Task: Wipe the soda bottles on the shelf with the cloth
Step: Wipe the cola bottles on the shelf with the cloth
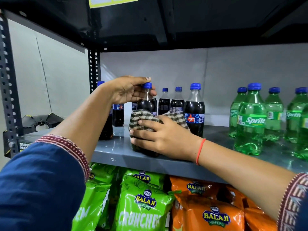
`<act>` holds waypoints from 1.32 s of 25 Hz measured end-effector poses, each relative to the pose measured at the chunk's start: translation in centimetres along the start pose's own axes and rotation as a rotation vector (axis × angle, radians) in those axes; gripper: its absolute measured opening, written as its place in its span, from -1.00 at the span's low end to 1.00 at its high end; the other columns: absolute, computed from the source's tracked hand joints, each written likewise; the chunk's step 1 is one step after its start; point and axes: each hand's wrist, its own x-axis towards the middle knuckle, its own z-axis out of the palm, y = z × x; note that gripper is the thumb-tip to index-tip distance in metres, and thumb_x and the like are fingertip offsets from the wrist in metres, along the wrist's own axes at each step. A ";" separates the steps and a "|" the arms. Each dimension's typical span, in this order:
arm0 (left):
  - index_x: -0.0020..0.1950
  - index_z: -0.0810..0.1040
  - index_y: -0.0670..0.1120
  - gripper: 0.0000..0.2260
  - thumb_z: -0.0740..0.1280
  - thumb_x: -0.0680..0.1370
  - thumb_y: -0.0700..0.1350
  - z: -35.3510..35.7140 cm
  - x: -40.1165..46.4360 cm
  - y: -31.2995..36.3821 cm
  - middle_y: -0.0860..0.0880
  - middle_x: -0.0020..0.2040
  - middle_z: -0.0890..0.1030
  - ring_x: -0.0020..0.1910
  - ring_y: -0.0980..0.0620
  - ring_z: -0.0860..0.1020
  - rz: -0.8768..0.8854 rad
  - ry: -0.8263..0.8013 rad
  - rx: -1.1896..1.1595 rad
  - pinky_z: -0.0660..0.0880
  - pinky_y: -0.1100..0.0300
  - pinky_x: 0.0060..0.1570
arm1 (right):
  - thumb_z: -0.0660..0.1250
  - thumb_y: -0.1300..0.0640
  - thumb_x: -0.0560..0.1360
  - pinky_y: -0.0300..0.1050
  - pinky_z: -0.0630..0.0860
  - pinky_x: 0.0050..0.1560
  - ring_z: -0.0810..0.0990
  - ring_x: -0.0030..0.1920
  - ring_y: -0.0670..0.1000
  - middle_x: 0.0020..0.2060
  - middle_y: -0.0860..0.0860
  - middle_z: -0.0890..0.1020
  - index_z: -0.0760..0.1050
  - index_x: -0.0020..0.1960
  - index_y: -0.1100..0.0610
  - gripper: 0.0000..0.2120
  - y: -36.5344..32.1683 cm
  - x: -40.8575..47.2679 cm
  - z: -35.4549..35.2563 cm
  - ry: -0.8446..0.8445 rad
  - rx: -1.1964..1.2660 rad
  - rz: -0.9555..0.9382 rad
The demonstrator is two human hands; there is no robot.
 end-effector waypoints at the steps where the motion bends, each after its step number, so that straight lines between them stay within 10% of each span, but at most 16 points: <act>1: 0.02 0.55 -0.18 -0.74 0.25 0.50 -0.02 -0.1 -0.2 0.3 -0.05 -0.17 0.71 -0.18 0.07 0.65 -0.016 -0.010 0.028 0.59 0.28 -0.20 | 0.12 0.19 0.56 -0.04 0.58 -0.14 0.59 0.13 0.04 0.16 -0.07 0.62 0.54 0.14 0.02 -0.72 -0.3 -0.4 -0.7 0.003 0.013 0.007; 4: 0.06 0.53 -0.28 -0.71 0.27 0.49 -0.09 0.4 -0.5 1.8 -0.16 -0.05 0.64 -0.19 0.01 0.57 0.049 0.129 0.368 0.53 0.27 -0.12 | 0.15 0.21 0.56 -0.09 0.53 -0.11 0.59 0.12 0.04 0.19 -0.05 0.60 0.52 0.19 0.04 -0.72 -0.3 -1.7 -3.4 0.072 0.045 0.090; 7: -0.01 0.61 -0.19 -0.78 0.27 0.46 -0.11 3.6 0.3 4.1 0.02 -0.13 0.58 -0.16 0.15 0.49 0.585 0.612 0.714 0.38 0.39 -0.24 | 0.20 0.21 0.55 -0.05 0.51 -0.11 0.58 0.12 0.05 0.21 -0.02 0.59 0.48 0.23 0.07 -0.73 0.7 -3.1 -6.2 0.158 0.031 0.206; 9: -0.06 0.65 -0.08 -0.81 0.28 0.45 -0.07 7.0 0.7 5.7 0.09 -0.20 0.56 -0.23 0.25 0.46 0.756 0.587 0.613 0.35 0.50 -0.27 | 0.18 0.21 0.56 -0.02 0.53 -0.13 0.58 0.12 0.07 0.22 0.00 0.58 0.47 0.24 0.09 -0.73 1.6 -4.2 -7.4 0.175 -0.021 0.256; 16: -0.15 0.56 -0.14 -0.85 0.26 0.51 -0.10 11.2 3.9 2.8 -0.06 -0.19 0.63 -0.18 0.02 0.56 0.197 -0.016 0.113 0.53 0.27 -0.12 | 0.31 0.07 0.47 0.04 0.56 0.01 0.55 0.20 0.07 0.22 0.00 0.57 0.48 0.24 0.06 -0.66 2.5 -8.1 -4.8 -0.085 -0.211 0.252; 19: -0.13 0.60 -0.15 -0.88 0.28 0.49 -0.15 10.8 4.3 2.2 0.03 -0.32 0.70 -0.27 0.12 0.64 0.192 -0.058 0.003 0.57 0.26 -0.13 | 0.19 -0.18 0.46 0.20 0.44 0.21 0.43 0.32 0.01 0.31 -0.06 0.48 0.39 0.32 0.02 -0.51 3.2 -8.3 -3.4 -0.260 -0.313 0.179; 33: -0.10 0.61 -0.18 -0.88 0.31 0.47 -0.16 10.4 4.6 2.1 -0.02 -0.27 0.71 -0.21 0.08 0.66 0.159 -0.101 -0.022 0.59 0.26 -0.14 | 0.06 -0.09 0.49 0.10 0.39 0.28 0.44 0.31 0.06 0.28 -0.01 0.52 0.44 0.28 0.04 -0.56 4.5 -7.8 -2.6 -0.232 -0.285 0.014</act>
